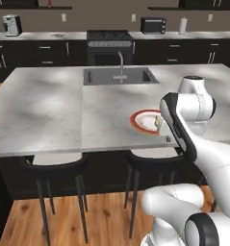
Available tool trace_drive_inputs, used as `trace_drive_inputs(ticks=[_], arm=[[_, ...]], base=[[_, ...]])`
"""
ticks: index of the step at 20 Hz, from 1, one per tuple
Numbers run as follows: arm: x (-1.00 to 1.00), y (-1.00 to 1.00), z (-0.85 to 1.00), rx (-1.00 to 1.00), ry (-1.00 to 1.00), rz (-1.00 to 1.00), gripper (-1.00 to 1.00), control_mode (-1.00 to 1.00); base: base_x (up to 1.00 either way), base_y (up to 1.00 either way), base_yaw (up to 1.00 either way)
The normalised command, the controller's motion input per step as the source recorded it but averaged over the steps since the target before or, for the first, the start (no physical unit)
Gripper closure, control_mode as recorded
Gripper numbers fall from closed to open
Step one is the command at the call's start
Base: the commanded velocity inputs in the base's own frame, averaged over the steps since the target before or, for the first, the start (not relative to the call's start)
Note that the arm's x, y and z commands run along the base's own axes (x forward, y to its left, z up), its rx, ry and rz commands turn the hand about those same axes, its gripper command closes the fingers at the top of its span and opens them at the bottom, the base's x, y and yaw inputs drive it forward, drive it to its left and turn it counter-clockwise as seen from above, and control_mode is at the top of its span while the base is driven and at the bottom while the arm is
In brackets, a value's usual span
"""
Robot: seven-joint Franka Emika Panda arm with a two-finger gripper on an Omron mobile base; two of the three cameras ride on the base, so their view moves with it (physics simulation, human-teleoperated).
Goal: Move the hot dog bun to the plate on the dining table and place the condiment next to that plate. Then navigate to the fridge and take the sausage and place it on the plate as well.
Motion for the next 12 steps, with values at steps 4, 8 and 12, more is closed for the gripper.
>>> trace_drive_inputs(ticks=[4,8,12], arm=[[0.0,0.0,0.0,0.0,0.0,0.0,-1.0,1.0],[0.0,0.0,0.0,0.0,0.0,0.0,-1.0,1.0],[0.0,0.0,0.0,0.0,0.0,0.0,-1.0,1.0]], base=[[-0.6,1.0,0.05],[-0.13,1.0,0.0],[0.0,1.0,-0.02]])
